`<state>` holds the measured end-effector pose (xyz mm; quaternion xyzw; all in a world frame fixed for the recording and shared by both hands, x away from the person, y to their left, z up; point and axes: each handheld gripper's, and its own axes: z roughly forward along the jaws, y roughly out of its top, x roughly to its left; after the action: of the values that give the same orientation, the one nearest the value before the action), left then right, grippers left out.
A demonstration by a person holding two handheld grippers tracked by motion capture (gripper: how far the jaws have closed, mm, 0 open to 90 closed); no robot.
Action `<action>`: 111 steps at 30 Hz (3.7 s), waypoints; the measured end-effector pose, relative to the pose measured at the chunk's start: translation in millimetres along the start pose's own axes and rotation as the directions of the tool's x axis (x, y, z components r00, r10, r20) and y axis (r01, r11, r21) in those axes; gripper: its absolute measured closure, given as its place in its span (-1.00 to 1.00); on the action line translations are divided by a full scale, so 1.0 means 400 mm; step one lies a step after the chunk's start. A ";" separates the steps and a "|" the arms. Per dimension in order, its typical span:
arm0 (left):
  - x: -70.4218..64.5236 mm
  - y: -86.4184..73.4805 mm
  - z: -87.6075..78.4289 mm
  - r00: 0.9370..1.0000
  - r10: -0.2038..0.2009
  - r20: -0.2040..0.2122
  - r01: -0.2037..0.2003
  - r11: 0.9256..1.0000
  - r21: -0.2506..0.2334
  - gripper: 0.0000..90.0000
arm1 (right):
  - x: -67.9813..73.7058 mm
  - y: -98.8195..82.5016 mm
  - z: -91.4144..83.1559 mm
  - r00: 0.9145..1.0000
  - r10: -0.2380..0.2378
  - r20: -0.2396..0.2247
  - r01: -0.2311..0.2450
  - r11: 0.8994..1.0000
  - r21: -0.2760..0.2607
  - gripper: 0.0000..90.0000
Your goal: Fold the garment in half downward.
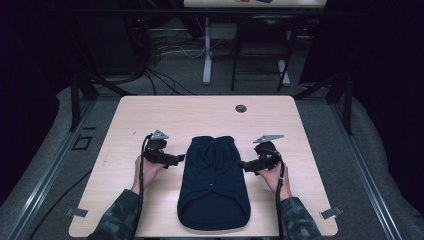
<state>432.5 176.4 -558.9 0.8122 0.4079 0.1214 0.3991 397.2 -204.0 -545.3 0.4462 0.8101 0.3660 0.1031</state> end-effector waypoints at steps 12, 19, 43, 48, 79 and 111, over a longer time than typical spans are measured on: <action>-0.021 0.105 0.058 1.000 0.015 0.011 -0.016 0.999 0.045 -0.96 | 0.006 0.120 0.054 1.000 -0.024 -0.004 0.024 0.998 0.061 -0.86; -0.015 0.128 0.098 1.000 -0.015 0.020 0.013 0.997 0.079 -0.78 | 0.005 0.158 0.085 1.000 -0.009 -0.009 0.010 0.997 0.076 -0.75; -0.019 0.137 0.196 1.000 0.008 -0.007 -0.007 0.981 0.193 -0.36 | -0.047 0.164 0.216 0.987 0.161 -0.020 -0.157 0.979 0.131 0.22; -0.032 0.139 0.196 1.000 0.025 0.015 -0.027 0.981 0.191 0.02 | -0.050 0.161 0.214 0.985 0.167 -0.048 -0.159 0.978 0.138 0.39; -0.049 0.130 0.190 0.997 0.070 0.012 -0.071 0.985 0.156 0.50 | -0.001 0.161 0.207 0.998 0.041 0.044 -0.046 0.992 0.120 0.60; -0.079 0.184 0.074 0.988 0.148 0.035 -0.150 0.984 0.090 0.69 | 0.056 0.195 0.083 0.995 -0.079 0.053 0.079 0.997 -0.005 0.67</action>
<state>469.5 110.6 -519.2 0.8597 0.3455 0.1205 0.3564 451.1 -143.3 -512.0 0.4230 0.8228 0.3525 0.1405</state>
